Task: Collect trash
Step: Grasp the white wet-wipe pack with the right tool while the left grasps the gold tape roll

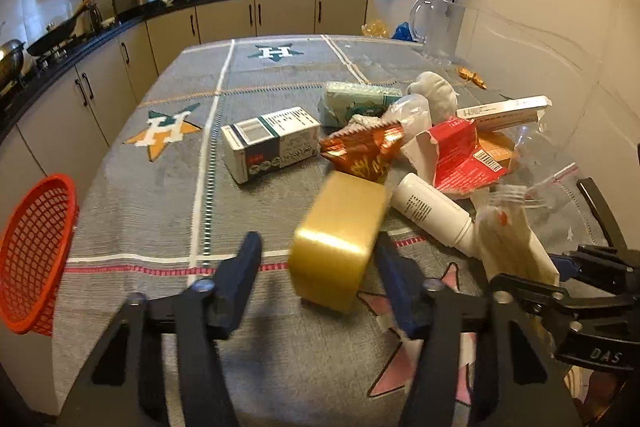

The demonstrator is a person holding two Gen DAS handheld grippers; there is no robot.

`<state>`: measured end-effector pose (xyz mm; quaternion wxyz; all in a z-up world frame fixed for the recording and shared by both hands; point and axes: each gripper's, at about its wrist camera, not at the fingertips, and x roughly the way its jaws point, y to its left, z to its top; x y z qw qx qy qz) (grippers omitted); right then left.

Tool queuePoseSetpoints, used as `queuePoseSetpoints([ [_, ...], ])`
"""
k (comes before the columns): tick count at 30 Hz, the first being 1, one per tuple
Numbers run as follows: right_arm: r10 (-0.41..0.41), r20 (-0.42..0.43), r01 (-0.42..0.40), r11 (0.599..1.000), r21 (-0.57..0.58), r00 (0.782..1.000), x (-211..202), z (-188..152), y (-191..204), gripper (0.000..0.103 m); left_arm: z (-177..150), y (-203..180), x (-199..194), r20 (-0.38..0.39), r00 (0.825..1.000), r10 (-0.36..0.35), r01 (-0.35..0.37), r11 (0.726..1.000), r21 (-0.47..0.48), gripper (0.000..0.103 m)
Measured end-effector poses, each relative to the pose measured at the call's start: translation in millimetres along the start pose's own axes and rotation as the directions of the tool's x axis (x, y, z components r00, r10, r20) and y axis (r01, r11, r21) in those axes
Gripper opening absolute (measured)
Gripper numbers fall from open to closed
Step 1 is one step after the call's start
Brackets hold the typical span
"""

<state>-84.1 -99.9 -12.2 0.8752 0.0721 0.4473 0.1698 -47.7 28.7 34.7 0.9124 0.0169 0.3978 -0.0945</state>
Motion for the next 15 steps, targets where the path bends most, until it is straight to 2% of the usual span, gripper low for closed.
queuePoseSetpoints([
  [1, 0.002, 0.008, -0.002, 1.0, 0.004, 1.0, -2.2, -1.3, -2.4, 0.045, 0.4, -0.6, 2.0, -0.004, 1.0, -0.004, 0.004, 1.0, -0.001, 0.047],
  [3, 0.005, 0.02, -0.005, 1.0, 0.006, 1.0, -6.4, -4.0, -6.8, 0.044, -0.3, -3.1, 3.3, -0.009, 1.0, -0.013, 0.013, 1.0, 0.004, 0.036],
  [5, 0.012, 0.033, -0.013, 1.0, 0.015, 0.999, -11.8, -4.6, -10.1, 0.044, -2.1, -4.5, 3.9, -0.01, 1.0, -0.01, 0.01, 1.0, 0.007, 0.029],
  [15, 0.079, 0.125, -0.081, 0.997, 0.006, 0.989, -42.3, -6.8, -15.2, 0.044, -11.8, -0.8, -22.1, 0.032, 0.999, -0.032, 0.032, 0.999, -0.023, 0.029],
])
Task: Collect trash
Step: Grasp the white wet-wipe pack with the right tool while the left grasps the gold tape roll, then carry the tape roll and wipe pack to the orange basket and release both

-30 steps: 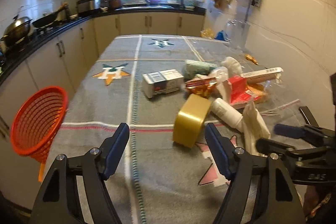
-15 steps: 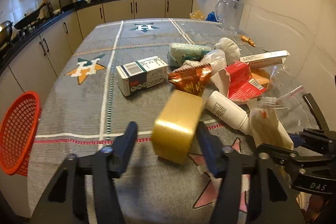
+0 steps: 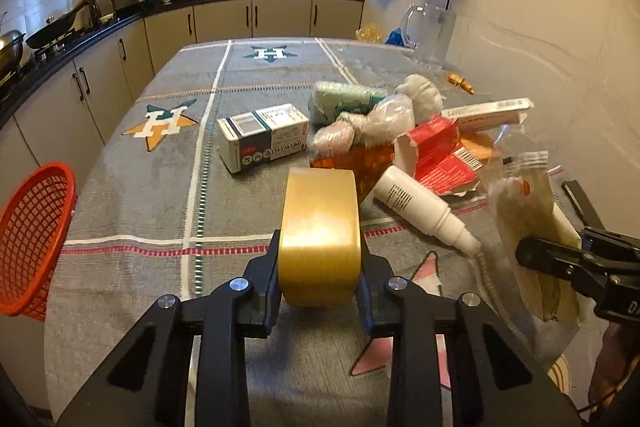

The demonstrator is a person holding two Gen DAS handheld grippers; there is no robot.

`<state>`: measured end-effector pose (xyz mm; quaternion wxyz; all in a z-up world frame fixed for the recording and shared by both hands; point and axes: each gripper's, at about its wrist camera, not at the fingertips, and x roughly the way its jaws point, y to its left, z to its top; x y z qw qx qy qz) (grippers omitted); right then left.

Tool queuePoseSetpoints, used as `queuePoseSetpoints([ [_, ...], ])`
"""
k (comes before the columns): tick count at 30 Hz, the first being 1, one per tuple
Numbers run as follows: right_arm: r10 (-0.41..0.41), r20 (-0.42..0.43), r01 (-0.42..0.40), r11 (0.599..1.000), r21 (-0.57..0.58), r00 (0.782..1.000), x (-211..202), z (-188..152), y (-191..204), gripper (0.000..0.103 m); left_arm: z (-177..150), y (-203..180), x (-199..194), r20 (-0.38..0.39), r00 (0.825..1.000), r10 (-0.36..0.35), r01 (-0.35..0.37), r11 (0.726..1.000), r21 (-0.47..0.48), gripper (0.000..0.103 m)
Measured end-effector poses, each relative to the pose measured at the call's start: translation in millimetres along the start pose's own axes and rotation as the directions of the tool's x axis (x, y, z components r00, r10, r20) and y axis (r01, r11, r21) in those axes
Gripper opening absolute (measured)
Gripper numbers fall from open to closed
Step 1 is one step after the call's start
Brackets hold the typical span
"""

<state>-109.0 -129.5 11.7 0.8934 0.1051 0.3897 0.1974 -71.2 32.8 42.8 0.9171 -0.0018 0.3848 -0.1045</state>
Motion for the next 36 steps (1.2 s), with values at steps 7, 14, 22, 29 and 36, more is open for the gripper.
queuePoseSetpoints([
  [7, 0.027, 0.014, -0.026, 0.999, -0.032, 1.0, -3.3, 9.9, 17.1, 0.044, 2.9, 8.3, -25.8, 0.044, 0.999, 0.006, -0.006, 1.0, -0.013, 0.029],
  [14, 0.089, 0.006, -0.088, 0.994, -0.066, 0.996, 0.4, 22.7, 39.1, 0.044, 6.3, 22.1, -42.4, 0.075, 0.997, 0.032, -0.029, 0.999, -0.036, 0.029],
  [22, 0.188, -0.049, -0.192, 0.975, -0.109, 0.981, 28.4, 46.0, 77.4, 0.044, 4.8, 64.3, -64.9, 0.099, 0.988, 0.12, -0.109, 0.988, -0.109, 0.029],
  [29, 0.28, -0.142, -0.299, 0.944, -0.14, 0.95, 67.3, 65.2, 133.0, 0.044, -2.3, 122.7, -86.0, 0.108, 0.967, 0.231, -0.206, 0.957, -0.206, 0.029],
  [36, 0.326, -0.236, -0.371, 0.912, -0.175, 0.915, 114.3, 83.2, 195.6, 0.044, -12.5, 189.6, -90.7, 0.061, 0.937, 0.344, -0.309, 0.897, -0.315, 0.029],
])
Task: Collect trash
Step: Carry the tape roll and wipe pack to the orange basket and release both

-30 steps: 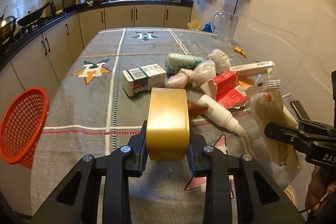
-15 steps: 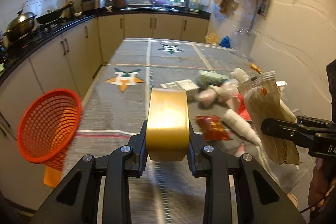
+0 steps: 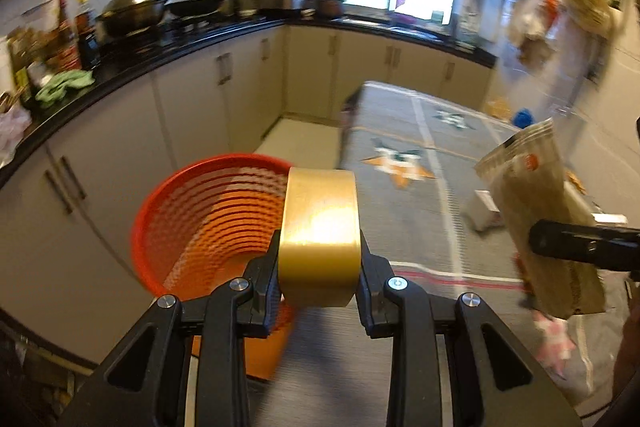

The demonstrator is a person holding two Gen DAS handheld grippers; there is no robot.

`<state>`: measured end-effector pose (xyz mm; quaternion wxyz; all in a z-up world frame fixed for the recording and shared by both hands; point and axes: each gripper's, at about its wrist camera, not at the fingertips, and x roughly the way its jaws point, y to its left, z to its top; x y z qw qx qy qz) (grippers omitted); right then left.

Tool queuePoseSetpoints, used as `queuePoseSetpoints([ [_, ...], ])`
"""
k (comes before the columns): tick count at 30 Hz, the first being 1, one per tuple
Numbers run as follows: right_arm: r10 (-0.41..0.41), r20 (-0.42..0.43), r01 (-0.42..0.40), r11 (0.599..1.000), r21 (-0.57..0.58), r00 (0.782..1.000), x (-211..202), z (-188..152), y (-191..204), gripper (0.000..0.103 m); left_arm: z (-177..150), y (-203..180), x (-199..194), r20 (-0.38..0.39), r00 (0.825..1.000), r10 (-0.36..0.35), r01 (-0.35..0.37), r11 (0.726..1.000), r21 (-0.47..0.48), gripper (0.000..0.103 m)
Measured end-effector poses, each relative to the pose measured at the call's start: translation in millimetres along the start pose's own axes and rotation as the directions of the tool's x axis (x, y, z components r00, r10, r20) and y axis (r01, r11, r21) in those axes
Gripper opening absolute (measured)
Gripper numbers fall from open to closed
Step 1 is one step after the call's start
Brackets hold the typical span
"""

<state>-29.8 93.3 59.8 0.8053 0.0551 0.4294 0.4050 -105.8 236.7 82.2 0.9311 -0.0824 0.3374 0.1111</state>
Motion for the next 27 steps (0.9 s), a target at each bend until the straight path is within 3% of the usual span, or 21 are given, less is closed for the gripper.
queuePoseSetpoints([
  [9, 0.063, -0.053, -0.066, 0.997, -0.045, 0.997, 78.7, 45.3, 42.2, 0.044, 0.8, 60.6, 36.9, -0.056, 0.993, 0.1, -0.105, 0.991, -0.086, 0.029],
  [20, 0.061, -0.12, -0.062, 0.998, -0.005, 0.991, 159.2, 59.6, 53.1, 0.047, -3.8, 82.5, 63.8, -0.092, 0.99, 0.107, -0.118, 0.986, -0.121, 0.029],
  [22, 0.062, -0.122, -0.061, 0.998, 0.011, 0.991, 163.9, 60.6, 50.5, 0.05, -4.0, 82.9, 65.7, -0.095, 0.99, 0.107, -0.118, 0.985, -0.122, 0.031],
  [24, 0.069, -0.122, -0.068, 0.998, 0.016, 0.99, 163.7, 61.2, 49.7, 0.057, -3.4, 84.3, 65.5, -0.092, 0.99, 0.105, -0.117, 0.985, -0.129, 0.044],
  [27, 0.068, -0.103, -0.067, 0.998, 0.005, 0.992, 155.4, 61.9, 47.8, 0.061, -2.3, 82.9, 60.4, -0.079, 0.991, 0.108, -0.118, 0.984, -0.134, 0.048],
])
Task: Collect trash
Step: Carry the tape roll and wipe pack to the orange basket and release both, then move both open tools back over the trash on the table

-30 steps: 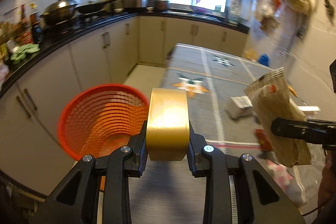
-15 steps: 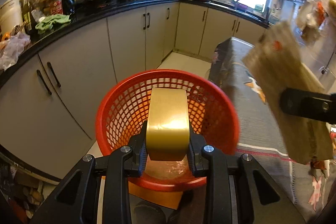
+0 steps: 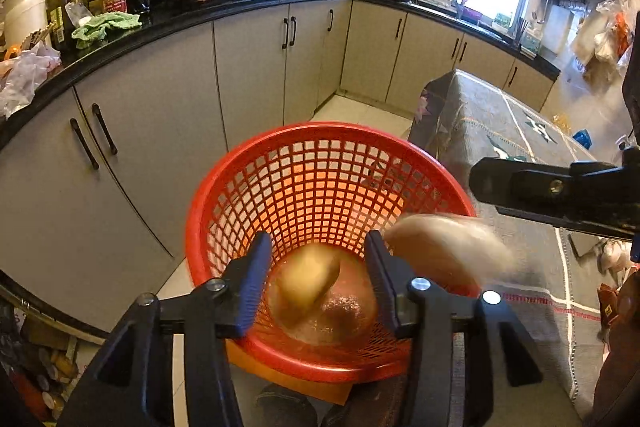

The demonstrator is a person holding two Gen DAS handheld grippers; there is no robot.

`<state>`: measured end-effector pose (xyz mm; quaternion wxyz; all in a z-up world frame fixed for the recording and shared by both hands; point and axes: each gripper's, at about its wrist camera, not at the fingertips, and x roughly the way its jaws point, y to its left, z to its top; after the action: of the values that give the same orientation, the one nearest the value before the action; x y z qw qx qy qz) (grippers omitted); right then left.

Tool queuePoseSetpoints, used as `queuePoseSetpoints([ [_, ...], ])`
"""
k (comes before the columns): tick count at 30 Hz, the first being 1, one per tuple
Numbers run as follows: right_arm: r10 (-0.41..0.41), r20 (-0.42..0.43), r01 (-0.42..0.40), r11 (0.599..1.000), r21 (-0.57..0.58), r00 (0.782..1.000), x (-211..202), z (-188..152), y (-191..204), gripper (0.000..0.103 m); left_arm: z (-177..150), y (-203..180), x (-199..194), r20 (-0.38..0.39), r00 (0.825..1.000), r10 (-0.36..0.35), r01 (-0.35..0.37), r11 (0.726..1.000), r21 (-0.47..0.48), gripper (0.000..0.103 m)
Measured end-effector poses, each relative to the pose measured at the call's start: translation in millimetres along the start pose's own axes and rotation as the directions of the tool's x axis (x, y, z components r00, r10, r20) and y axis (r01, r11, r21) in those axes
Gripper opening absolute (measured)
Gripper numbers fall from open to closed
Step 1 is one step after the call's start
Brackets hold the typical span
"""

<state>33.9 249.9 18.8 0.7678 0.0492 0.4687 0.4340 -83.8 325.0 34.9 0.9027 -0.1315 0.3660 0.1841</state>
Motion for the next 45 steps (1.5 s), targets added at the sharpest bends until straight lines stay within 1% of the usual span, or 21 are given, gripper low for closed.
queuePoseSetpoints([
  [4, 0.013, 0.024, -0.013, 1.0, 0.008, 1.0, -20.7, -4.5, -6.5, 0.061, -0.9, -2.6, -11.9, 0.014, 1.0, -0.008, 0.008, 1.0, -0.012, 0.049],
  [8, 0.005, 0.061, -0.005, 1.0, 0.005, 0.998, -48.2, -18.9, -13.2, 0.062, -4.6, -13.4, -27.9, 0.041, 0.999, -0.013, 0.013, 1.0, 0.007, 0.053],
  [13, -0.031, 0.102, 0.03, 1.0, 0.005, 0.994, -83.9, -44.7, -26.0, 0.062, -11.5, -39.9, -49.1, 0.067, 0.996, -0.052, 0.049, 0.998, 0.05, 0.057],
  [15, -0.03, 0.12, 0.028, 1.0, 0.014, 0.992, -99.8, -56.9, -33.7, 0.062, -15.4, -53.6, -56.5, 0.074, 0.995, -0.073, 0.067, 0.995, 0.074, 0.059],
  [20, -0.053, 0.165, 0.046, 0.998, 0.046, 0.985, -139.1, -85.6, -57.5, 0.062, -28.8, -92.0, -65.4, 0.058, 0.99, -0.129, 0.12, 0.983, 0.138, 0.059],
  [23, -0.104, 0.199, 0.091, 0.993, 0.072, 0.974, -165.0, -102.7, -73.4, 0.062, -37.8, -116.5, -66.6, 0.035, 0.986, -0.162, 0.154, 0.972, 0.179, 0.059],
  [29, -0.181, 0.243, 0.147, 0.977, 0.151, 0.953, -211.3, -133.5, -111.9, 0.062, -54.1, -157.8, -66.2, -0.007, 0.975, -0.221, 0.216, 0.945, 0.247, 0.06],
  [33, -0.264, 0.269, 0.218, 0.958, 0.188, 0.926, -237.5, -154.0, -134.1, 0.062, -64.7, -182.5, -66.4, -0.034, 0.967, -0.252, 0.251, 0.923, 0.292, 0.06],
  [37, -0.355, 0.267, 0.306, 0.929, 0.208, 0.896, -254.4, -169.6, -156.1, 0.06, -71.4, -202.3, -68.8, -0.056, 0.959, -0.279, 0.282, 0.903, 0.323, 0.06],
  [38, -0.365, 0.261, 0.316, 0.925, 0.211, 0.894, -256.4, -172.4, -161.9, 0.059, -72.9, -206.4, -69.9, -0.059, 0.957, -0.284, 0.287, 0.899, 0.331, 0.06],
  [39, -0.366, 0.251, 0.317, 0.924, 0.213, 0.896, -257.5, -175.1, -168.0, 0.057, -75.5, -211.0, -72.3, -0.058, 0.956, -0.288, 0.29, 0.894, 0.341, 0.06],
  [42, -0.368, 0.225, 0.323, 0.922, 0.215, 0.902, -254.0, -180.0, -178.8, 0.056, -80.8, -222.7, -75.8, -0.065, 0.951, -0.301, 0.304, 0.881, 0.362, 0.06],
  [45, -0.369, 0.201, 0.332, 0.923, 0.197, 0.907, -246.3, -182.2, -183.1, 0.049, -84.2, -230.3, -78.7, -0.07, 0.949, -0.309, 0.312, 0.871, 0.38, 0.06],
])
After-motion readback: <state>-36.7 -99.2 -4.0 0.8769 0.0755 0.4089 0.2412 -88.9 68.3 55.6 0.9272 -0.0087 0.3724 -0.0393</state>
